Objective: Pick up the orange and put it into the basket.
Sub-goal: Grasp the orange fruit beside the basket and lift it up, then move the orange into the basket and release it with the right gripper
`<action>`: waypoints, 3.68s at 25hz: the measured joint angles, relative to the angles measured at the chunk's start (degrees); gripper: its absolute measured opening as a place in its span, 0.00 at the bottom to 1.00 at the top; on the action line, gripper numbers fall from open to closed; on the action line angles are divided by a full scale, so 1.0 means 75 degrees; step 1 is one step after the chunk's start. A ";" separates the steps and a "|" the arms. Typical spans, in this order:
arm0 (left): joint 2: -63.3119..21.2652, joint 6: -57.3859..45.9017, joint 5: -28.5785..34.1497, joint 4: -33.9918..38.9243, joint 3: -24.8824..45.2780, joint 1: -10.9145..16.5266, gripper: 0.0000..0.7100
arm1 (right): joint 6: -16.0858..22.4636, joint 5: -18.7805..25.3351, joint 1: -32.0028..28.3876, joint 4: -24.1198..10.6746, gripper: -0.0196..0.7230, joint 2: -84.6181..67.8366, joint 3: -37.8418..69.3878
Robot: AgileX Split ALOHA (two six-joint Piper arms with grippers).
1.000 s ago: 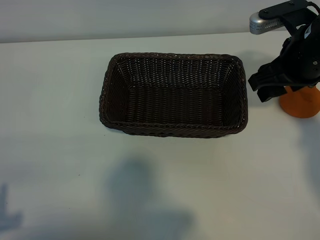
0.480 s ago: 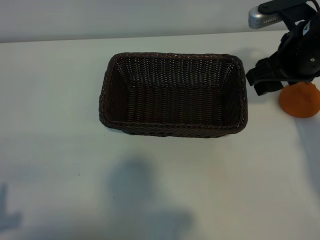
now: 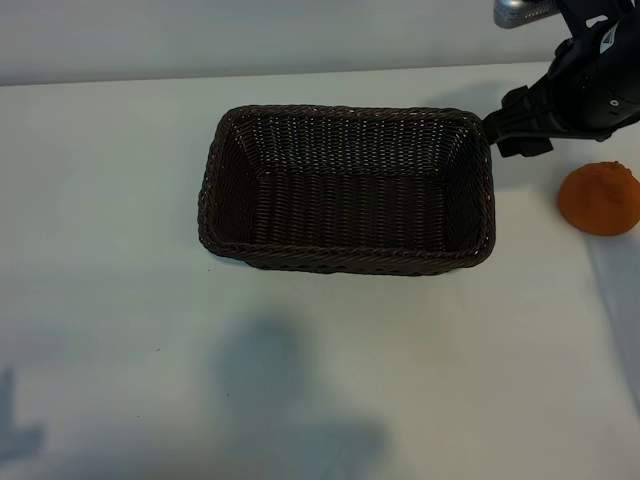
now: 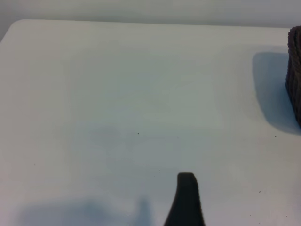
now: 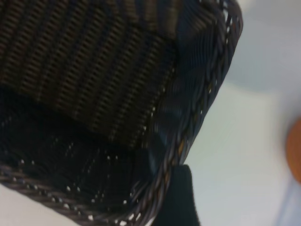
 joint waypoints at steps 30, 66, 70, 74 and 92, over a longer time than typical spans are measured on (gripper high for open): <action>0.0000 0.0061 0.0018 0.0185 0.0000 0.0000 0.83 | 0.1691 -0.0710 -0.0436 -0.2255 0.79 0.1184 0.0000; -0.0006 0.0279 0.1065 0.0142 0.0129 0.0000 0.83 | 0.1718 -0.1260 -0.1802 -0.2287 0.71 0.3171 -0.0307; -0.0006 0.0286 0.1065 0.0142 0.0129 0.0000 0.83 | 0.1725 -0.1087 -0.1802 -0.2287 0.35 0.3171 -0.0317; -0.0006 0.0286 0.1065 0.0142 0.0129 0.0000 0.83 | 0.1725 -0.0975 -0.1802 -0.2287 0.15 0.3171 -0.0361; -0.0006 0.0286 0.1048 0.0149 0.0129 -0.0347 0.83 | 0.0817 0.1424 -0.1802 -0.1345 0.13 0.1332 -0.1266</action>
